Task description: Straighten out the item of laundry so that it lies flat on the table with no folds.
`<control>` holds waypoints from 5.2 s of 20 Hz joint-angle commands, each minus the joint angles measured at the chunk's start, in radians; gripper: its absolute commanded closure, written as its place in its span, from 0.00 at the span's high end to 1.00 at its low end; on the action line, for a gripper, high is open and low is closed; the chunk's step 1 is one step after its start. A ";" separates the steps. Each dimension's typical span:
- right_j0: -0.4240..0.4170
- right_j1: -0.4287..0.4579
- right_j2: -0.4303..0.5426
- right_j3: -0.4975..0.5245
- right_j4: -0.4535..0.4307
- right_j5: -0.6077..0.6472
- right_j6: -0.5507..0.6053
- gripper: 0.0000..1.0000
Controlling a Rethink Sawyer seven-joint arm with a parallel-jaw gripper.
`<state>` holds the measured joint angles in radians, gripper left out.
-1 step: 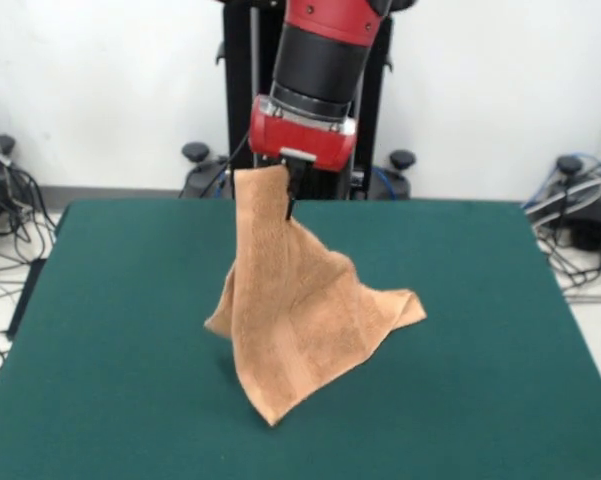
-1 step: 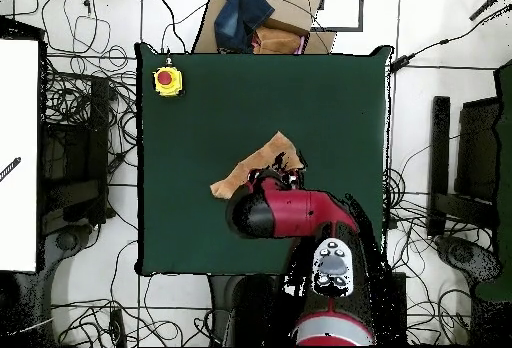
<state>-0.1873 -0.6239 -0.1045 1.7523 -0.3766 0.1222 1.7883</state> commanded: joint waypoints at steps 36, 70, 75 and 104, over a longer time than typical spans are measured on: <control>0.121 0.067 -0.091 0.202 0.523 0.057 0.536 0.00; -0.304 0.081 0.583 -0.119 -0.409 0.173 -0.216 0.00; -0.281 0.075 0.550 -0.111 -0.396 0.153 -0.186 0.00; -0.128 0.103 0.261 -0.158 -0.262 0.057 0.054 1.00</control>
<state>-0.3296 -0.5444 0.2208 1.6143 -0.6751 0.1914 1.6578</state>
